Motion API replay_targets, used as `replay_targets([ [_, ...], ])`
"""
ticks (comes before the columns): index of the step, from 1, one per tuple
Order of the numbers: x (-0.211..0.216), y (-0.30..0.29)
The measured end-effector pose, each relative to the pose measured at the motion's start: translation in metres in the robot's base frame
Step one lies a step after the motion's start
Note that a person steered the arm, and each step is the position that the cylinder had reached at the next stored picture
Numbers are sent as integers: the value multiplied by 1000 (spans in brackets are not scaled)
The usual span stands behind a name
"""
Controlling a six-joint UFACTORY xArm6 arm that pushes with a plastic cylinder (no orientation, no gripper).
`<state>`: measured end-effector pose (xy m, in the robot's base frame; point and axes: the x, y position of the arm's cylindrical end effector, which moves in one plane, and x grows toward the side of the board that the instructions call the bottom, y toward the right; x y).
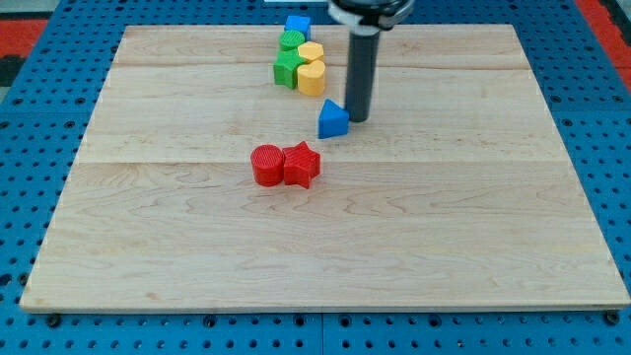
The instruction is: Slide the yellow heart to the top of the red circle
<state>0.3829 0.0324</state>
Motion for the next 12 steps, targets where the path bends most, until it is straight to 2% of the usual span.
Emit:
replay_targets([
  [1,-10,7],
  [3,-96,27],
  [4,-107,19],
  [6,-110,-16],
  [7,-94,-36],
  [9,-55,-47],
  [12,-30,-47],
])
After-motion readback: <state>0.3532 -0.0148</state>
